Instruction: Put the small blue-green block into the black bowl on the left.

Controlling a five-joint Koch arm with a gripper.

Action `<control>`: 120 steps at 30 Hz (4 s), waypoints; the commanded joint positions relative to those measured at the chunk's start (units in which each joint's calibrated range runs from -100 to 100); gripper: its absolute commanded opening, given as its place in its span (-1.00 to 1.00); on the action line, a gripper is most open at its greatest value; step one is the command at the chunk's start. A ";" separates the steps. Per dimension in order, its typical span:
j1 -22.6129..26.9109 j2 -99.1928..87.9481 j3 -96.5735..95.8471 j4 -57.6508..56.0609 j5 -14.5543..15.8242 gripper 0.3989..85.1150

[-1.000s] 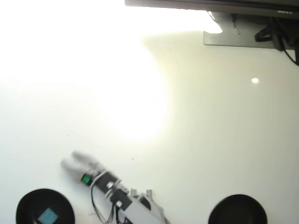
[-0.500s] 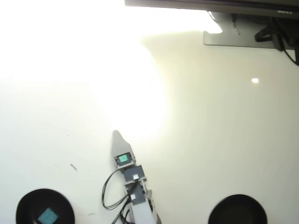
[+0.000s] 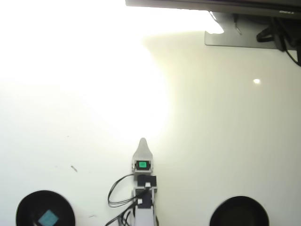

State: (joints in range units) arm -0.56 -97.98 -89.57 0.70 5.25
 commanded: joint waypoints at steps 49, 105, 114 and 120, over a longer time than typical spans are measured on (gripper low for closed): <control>-0.88 -0.41 -10.43 -2.20 -0.98 0.17; -0.88 -0.41 -10.43 -2.36 -0.98 0.17; -0.88 -0.41 -10.43 -2.36 -0.98 0.17; -0.88 -0.41 -10.43 -2.36 -0.98 0.17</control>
State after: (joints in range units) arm -1.44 -98.11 -97.88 -1.69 4.13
